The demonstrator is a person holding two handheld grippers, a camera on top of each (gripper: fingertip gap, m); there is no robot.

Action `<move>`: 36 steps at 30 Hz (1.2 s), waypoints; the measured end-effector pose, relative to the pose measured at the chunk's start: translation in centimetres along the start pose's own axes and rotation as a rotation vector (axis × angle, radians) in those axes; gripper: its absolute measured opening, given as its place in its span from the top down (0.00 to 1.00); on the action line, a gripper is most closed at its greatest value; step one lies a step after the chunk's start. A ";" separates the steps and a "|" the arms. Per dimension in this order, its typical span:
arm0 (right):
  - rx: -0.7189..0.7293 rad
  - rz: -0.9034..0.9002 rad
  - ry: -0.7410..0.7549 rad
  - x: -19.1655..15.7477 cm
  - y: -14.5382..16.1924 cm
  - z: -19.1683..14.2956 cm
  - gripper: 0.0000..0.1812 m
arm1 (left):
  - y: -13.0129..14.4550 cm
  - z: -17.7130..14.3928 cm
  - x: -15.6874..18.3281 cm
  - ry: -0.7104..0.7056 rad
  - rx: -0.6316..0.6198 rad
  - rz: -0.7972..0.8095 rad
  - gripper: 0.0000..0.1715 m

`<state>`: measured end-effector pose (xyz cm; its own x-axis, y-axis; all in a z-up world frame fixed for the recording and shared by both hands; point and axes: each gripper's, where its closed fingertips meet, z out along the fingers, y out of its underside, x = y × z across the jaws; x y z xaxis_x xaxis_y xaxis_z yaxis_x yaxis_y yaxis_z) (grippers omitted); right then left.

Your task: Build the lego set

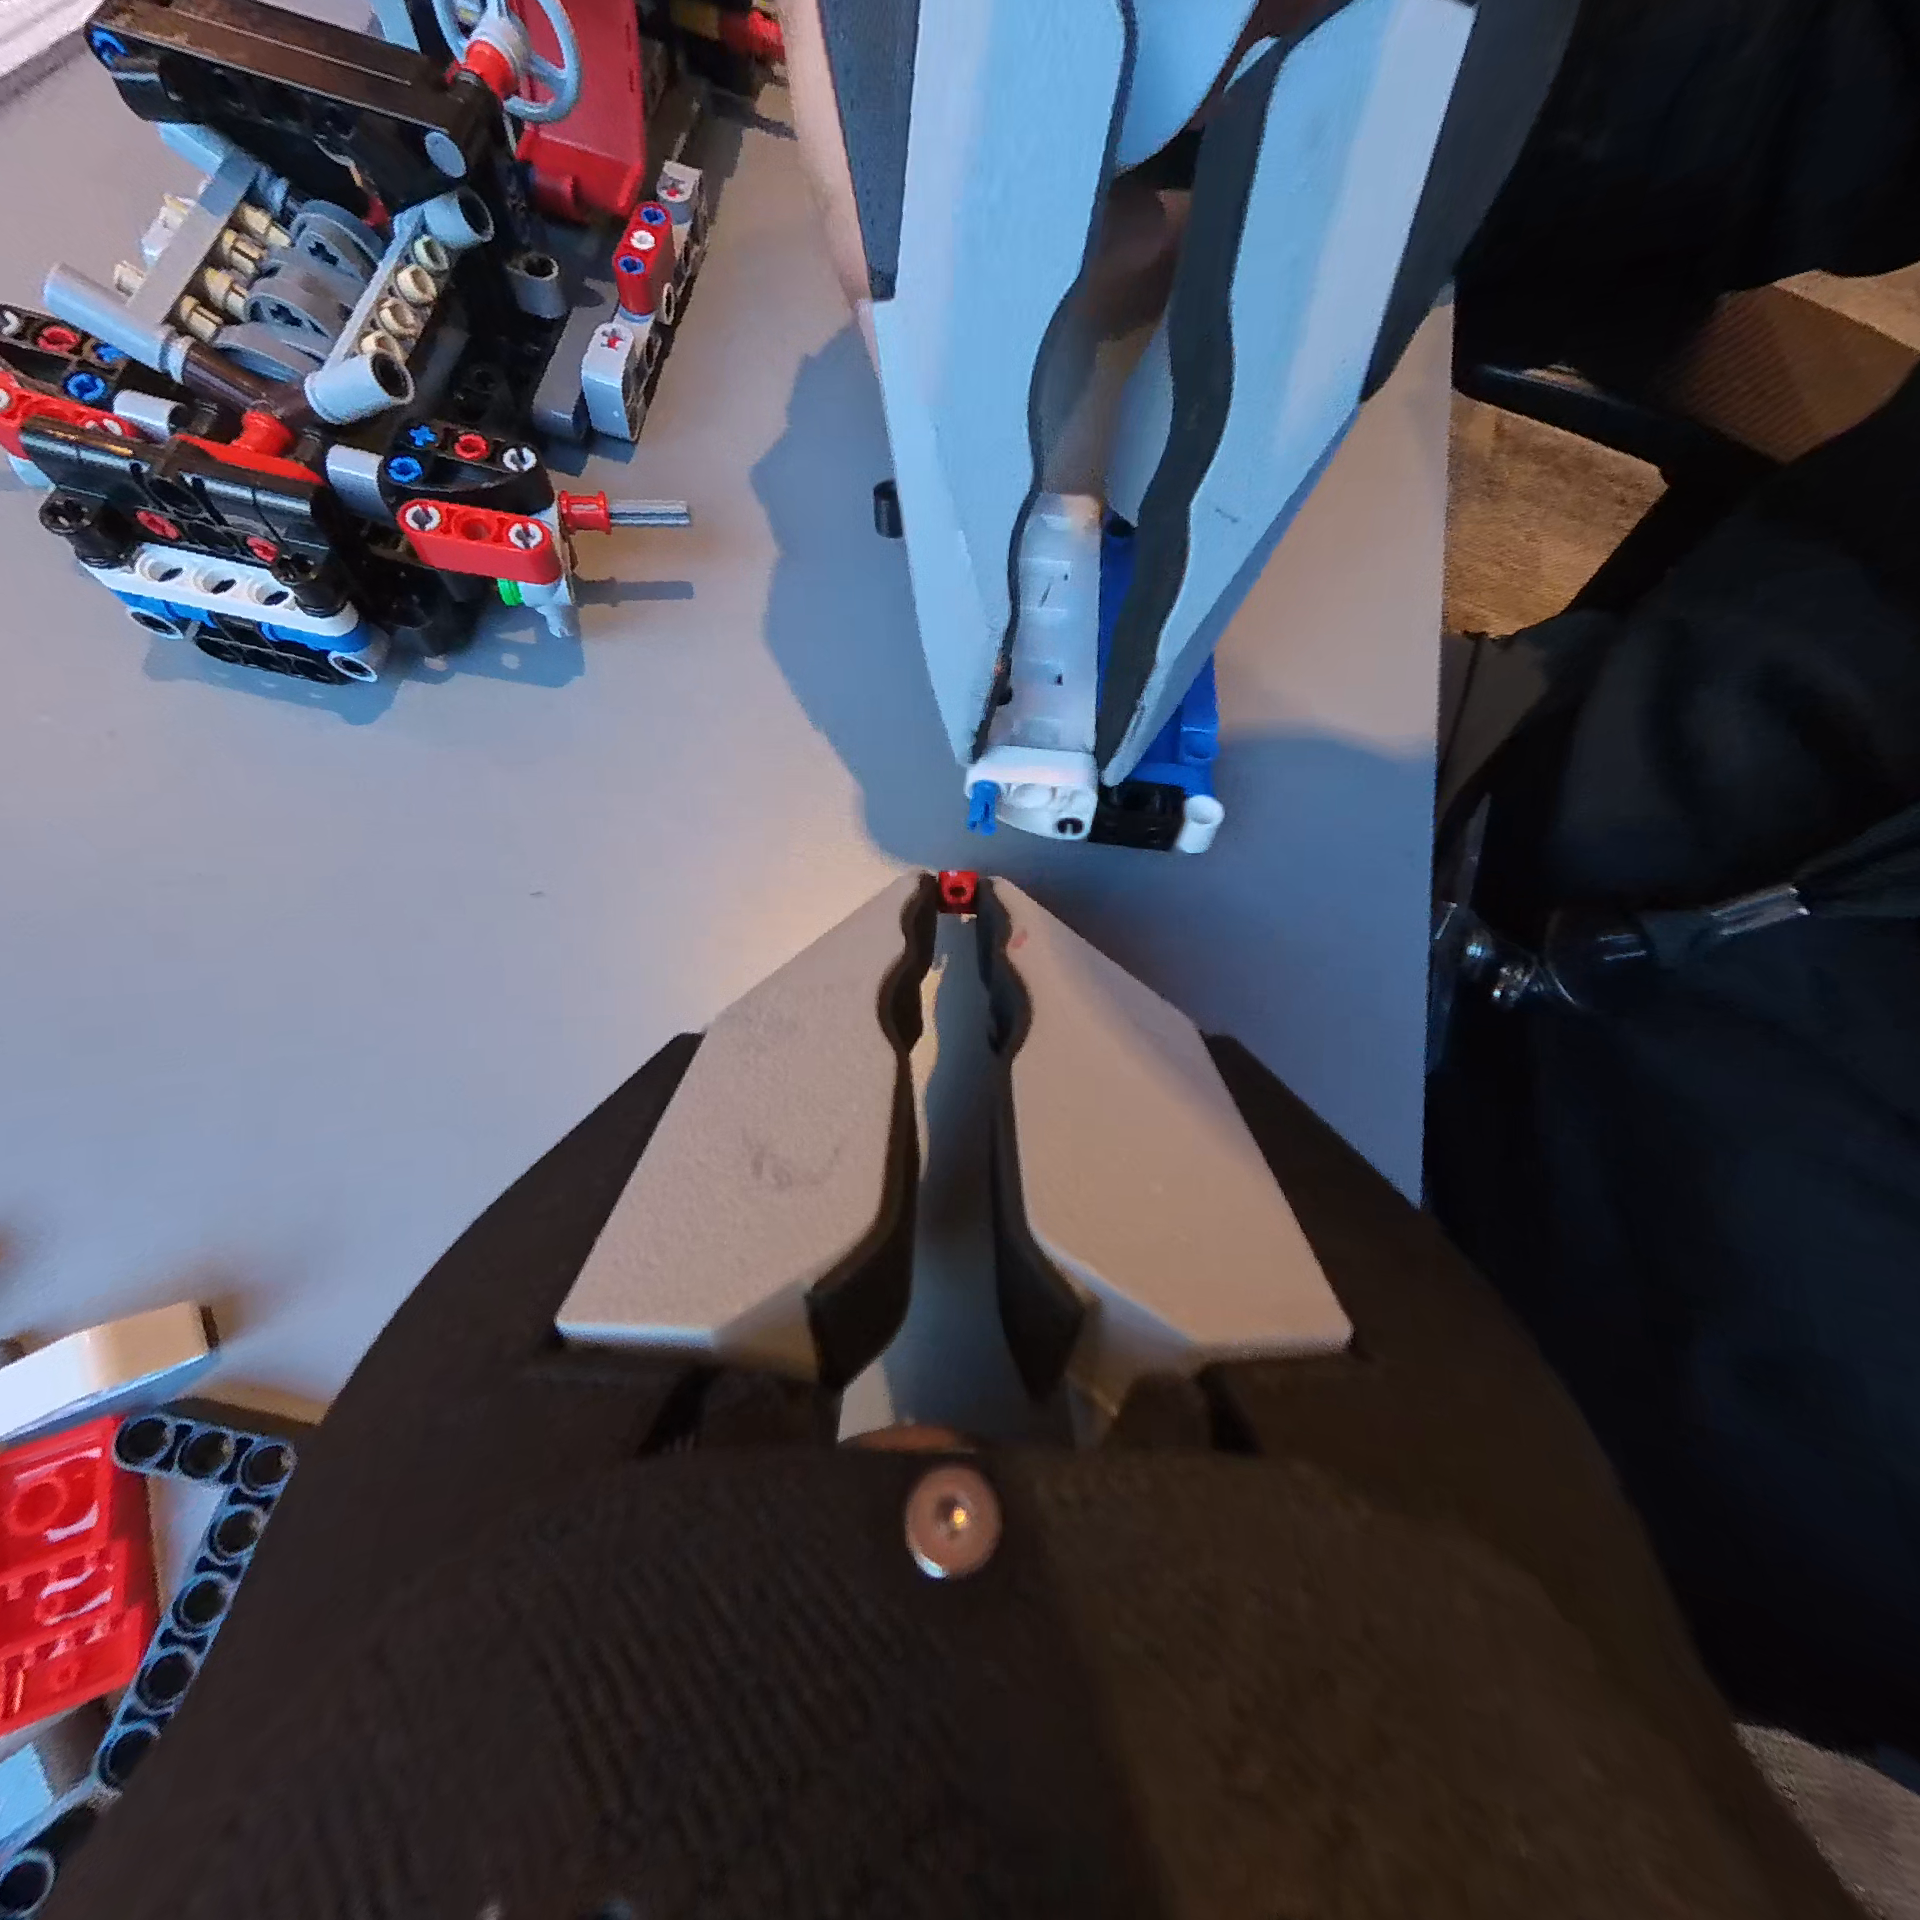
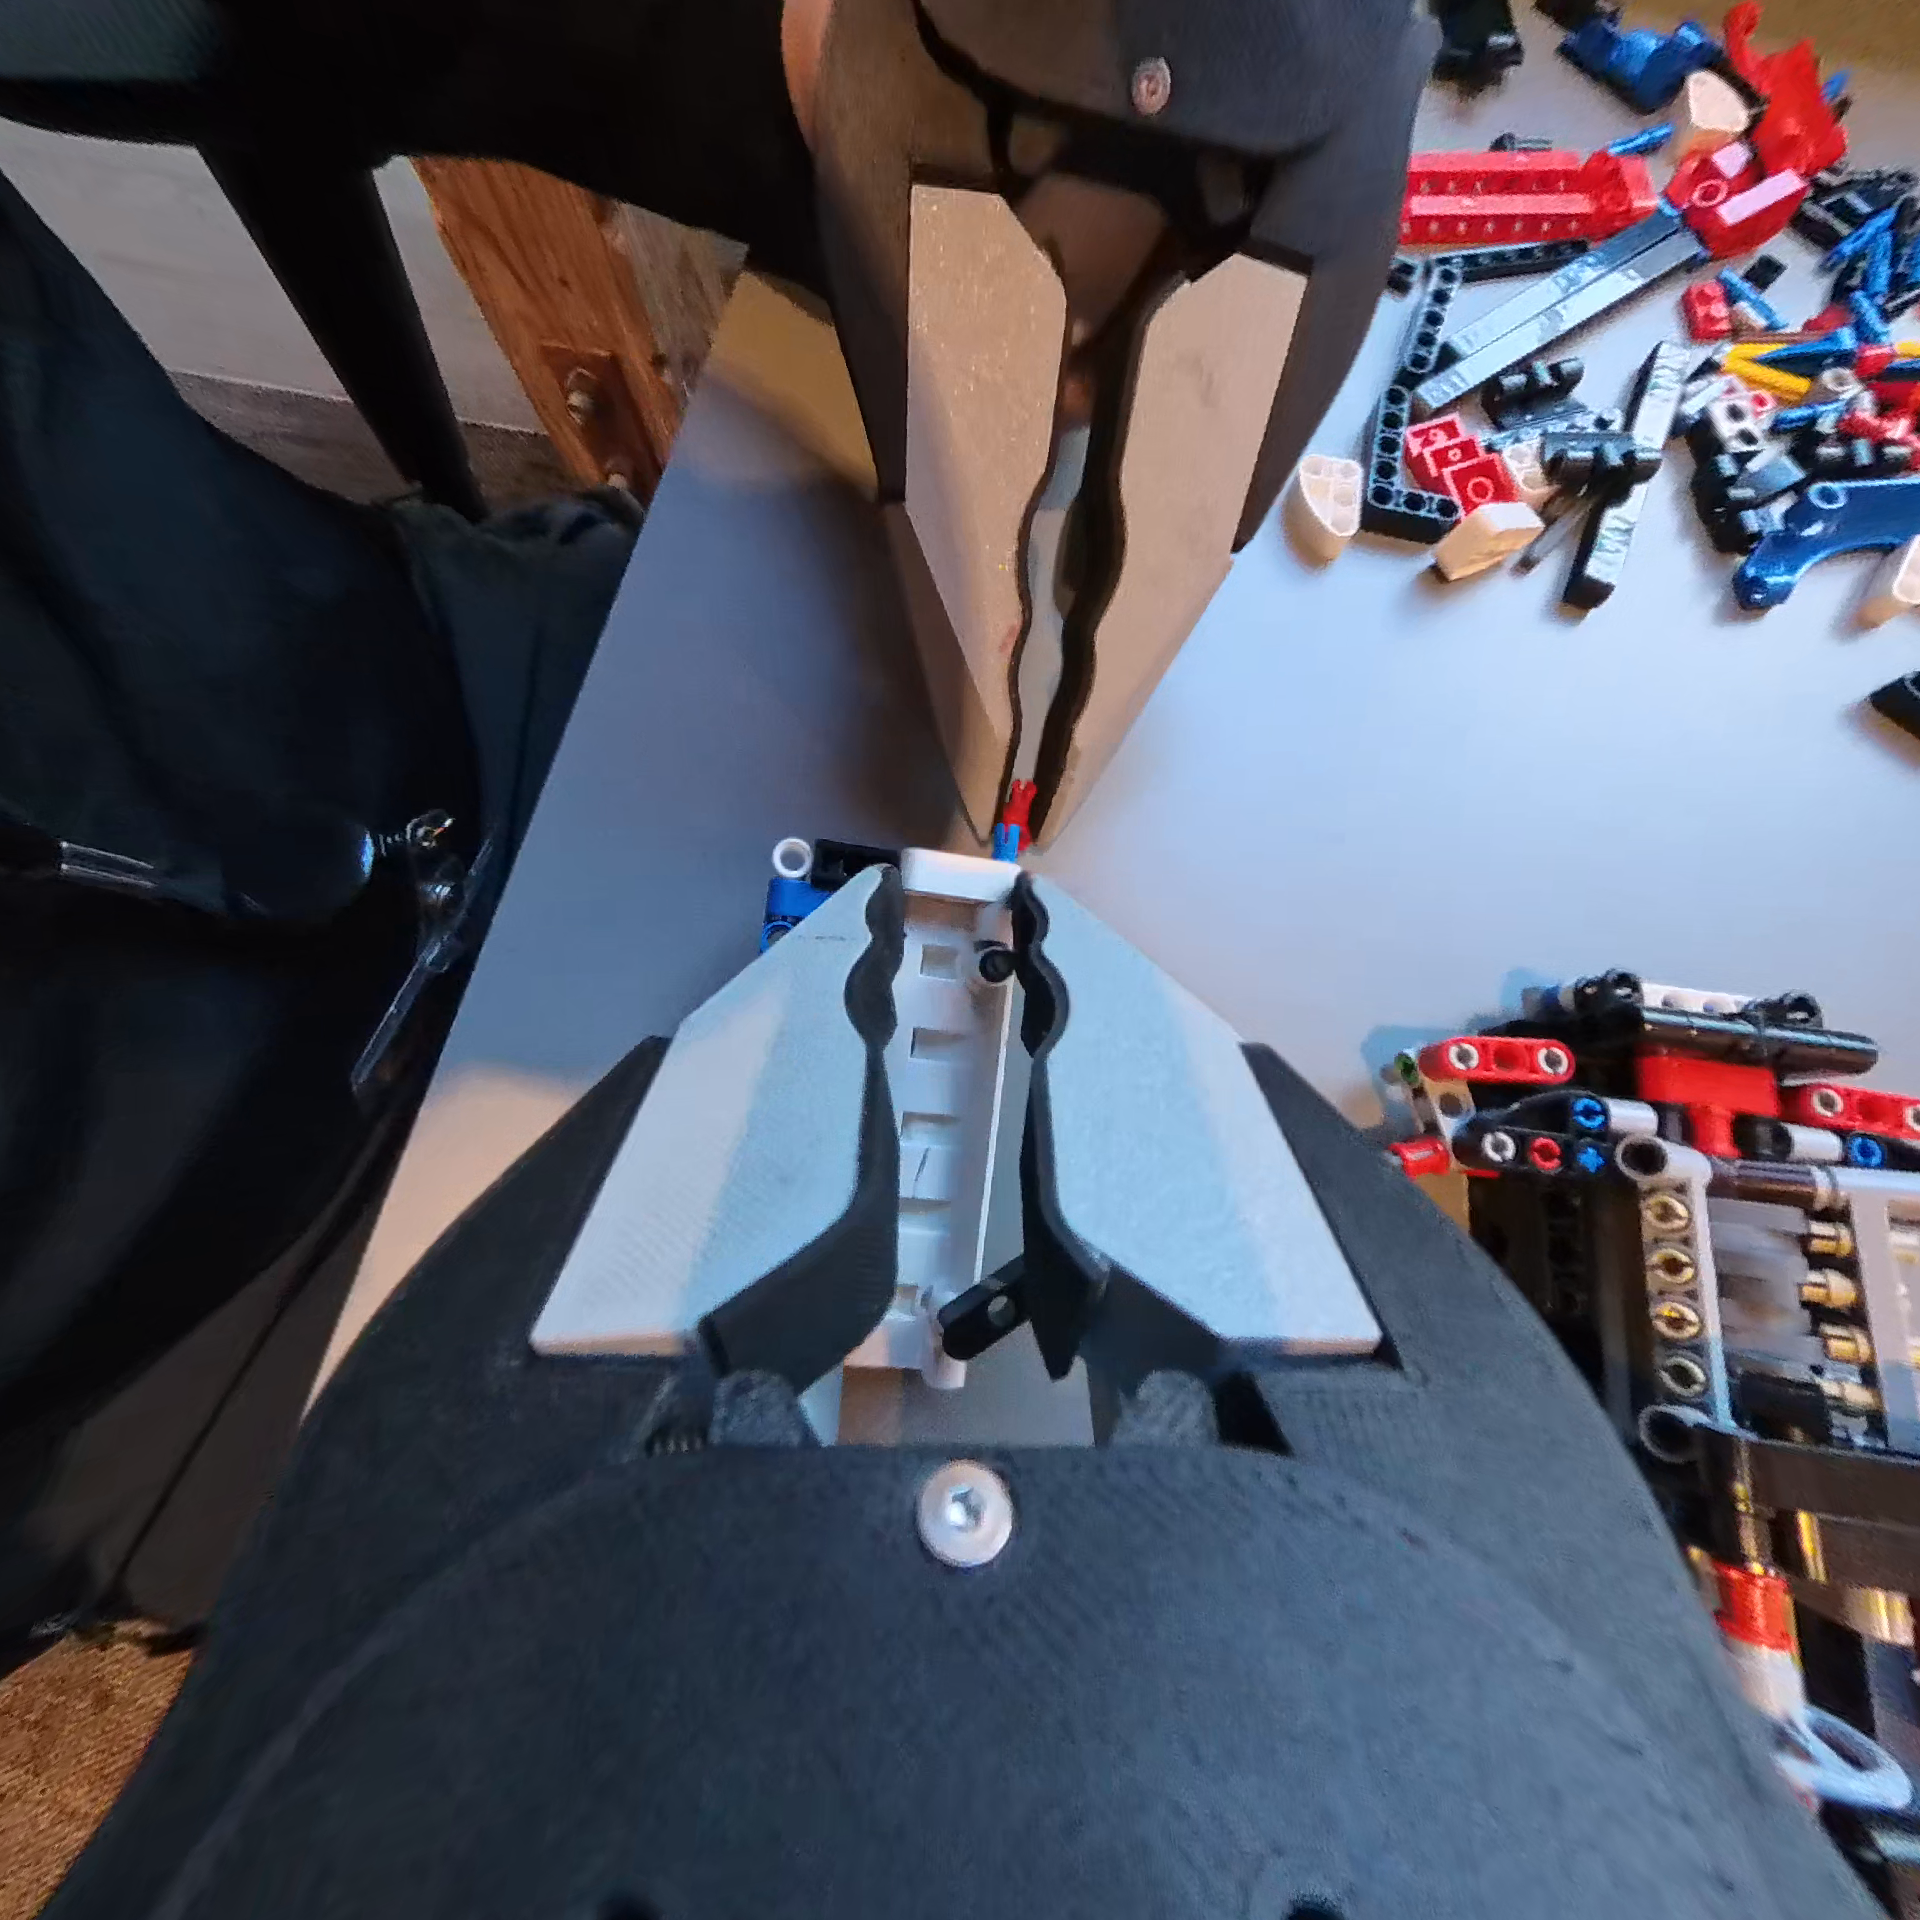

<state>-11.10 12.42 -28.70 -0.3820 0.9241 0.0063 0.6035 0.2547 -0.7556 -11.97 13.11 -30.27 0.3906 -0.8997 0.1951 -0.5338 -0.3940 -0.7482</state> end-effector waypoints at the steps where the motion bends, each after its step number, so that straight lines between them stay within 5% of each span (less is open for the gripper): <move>1: -0.006 0.004 -0.009 -0.1 0.2 0.1 0.90 | 0.0 0.0 0.0 -0.003 -0.001 0.009 0.97; 4: -0.040 0.002 -0.003 0.1 1.0 0.7 0.90 | 0.1 0.0 0.4 0.008 -0.005 0.029 0.97; 6: -0.002 -0.014 0.000 0.0 0.4 0.6 1.00 | 0.1 0.1 0.5 0.014 -0.007 0.030 0.97; 12: -0.018 0.033 0.018 0.8 1.3 0.0 1.00 | 0.1 0.1 0.4 0.034 -0.008 0.005 0.97; 24: 0.085 0.391 0.067 -0.6 1.1 -4.3 0.84 | 0.2 0.1 0.5 0.029 -0.014 0.031 0.97; 36: -0.133 0.279 0.297 -3.2 3.1 -0.7 0.91 | 1.3 -0.2 0.4 -0.038 -0.051 0.008 0.98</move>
<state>-7.50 10.49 -30.60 0.0155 0.9997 0.0169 0.7477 -0.0004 -0.6640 -12.67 12.23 -31.07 0.4139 -0.8954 0.1639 -0.5740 -0.3965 -0.7165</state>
